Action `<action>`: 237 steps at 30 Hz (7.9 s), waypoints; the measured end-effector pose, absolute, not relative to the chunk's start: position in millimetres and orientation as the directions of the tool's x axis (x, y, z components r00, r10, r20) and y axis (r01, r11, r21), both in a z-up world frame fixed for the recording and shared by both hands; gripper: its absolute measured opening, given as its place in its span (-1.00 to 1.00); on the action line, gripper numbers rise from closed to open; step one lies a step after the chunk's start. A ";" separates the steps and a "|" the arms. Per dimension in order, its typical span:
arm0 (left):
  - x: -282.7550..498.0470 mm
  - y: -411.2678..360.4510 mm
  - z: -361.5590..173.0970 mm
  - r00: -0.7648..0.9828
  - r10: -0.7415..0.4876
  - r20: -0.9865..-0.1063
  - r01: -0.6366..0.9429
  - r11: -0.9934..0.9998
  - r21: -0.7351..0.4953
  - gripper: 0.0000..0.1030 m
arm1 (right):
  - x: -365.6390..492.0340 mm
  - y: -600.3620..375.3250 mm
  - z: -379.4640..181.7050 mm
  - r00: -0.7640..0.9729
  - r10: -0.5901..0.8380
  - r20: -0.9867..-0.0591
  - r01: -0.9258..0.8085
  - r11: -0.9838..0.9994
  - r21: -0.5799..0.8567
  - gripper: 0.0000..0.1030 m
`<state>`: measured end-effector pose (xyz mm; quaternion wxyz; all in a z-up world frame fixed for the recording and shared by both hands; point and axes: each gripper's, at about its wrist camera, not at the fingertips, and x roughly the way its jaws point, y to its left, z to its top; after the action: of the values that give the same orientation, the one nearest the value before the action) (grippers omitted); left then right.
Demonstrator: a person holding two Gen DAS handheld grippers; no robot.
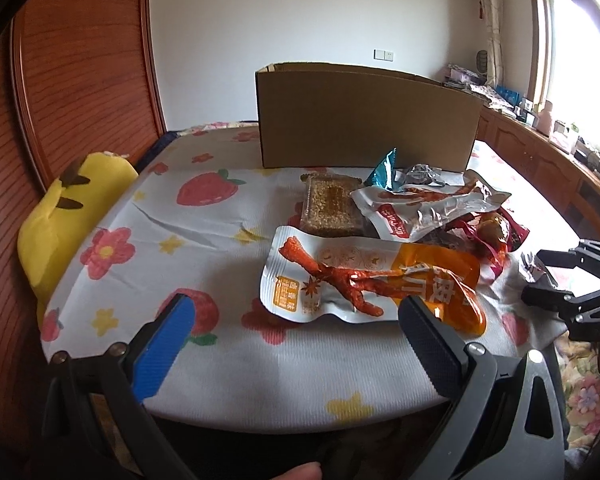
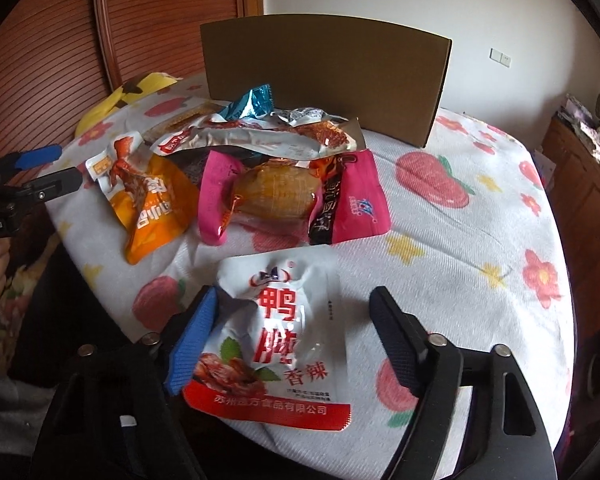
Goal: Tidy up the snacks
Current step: 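Lower the right gripper onto the white duck-neck packet and close it, then lower the left gripper onto the orange-and-white spicy strip packet and close it, then lift the white packet with the right gripper while the left carries the orange packet over the box, then open the right gripper over the box while the left gripper releases the orange packet inside, then lower the right gripper onto the pink sausage packet and close it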
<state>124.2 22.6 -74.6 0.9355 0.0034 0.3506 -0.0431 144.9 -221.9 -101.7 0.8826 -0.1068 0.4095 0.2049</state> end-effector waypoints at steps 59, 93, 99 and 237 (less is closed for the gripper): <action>139.0 53.2 -56.0 0.703 -0.328 -0.630 0.175 0.940 -0.294 -1.00 | 141.8 -226.6 -98.7 0.599 0.298 -0.744 -0.459 0.888 -0.013 0.07; 136.4 -0.2 68.8 0.831 -0.325 -0.451 0.324 0.943 -0.081 -1.00 | 154.5 -230.1 -17.6 0.715 0.334 -0.614 -0.440 0.898 -0.023 0.08; 153.8 -0.2 99.3 0.862 -0.311 -0.400 0.318 0.947 -0.050 -1.00 | 173.0 -223.5 17.4 0.752 0.345 -0.561 -0.444 0.895 -0.045 0.08; 180.1 -36.4 -47.4 0.770 -0.269 -0.578 0.315 0.949 -0.022 -0.36 | 183.0 -204.2 -81.5 0.655 0.100 -0.749 -0.237 0.968 -0.078 0.21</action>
<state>180.1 -36.4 -47.4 0.9400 0.0380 0.3013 -0.1554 183.0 -204.2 -81.5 0.9057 -0.0846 0.4048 0.0933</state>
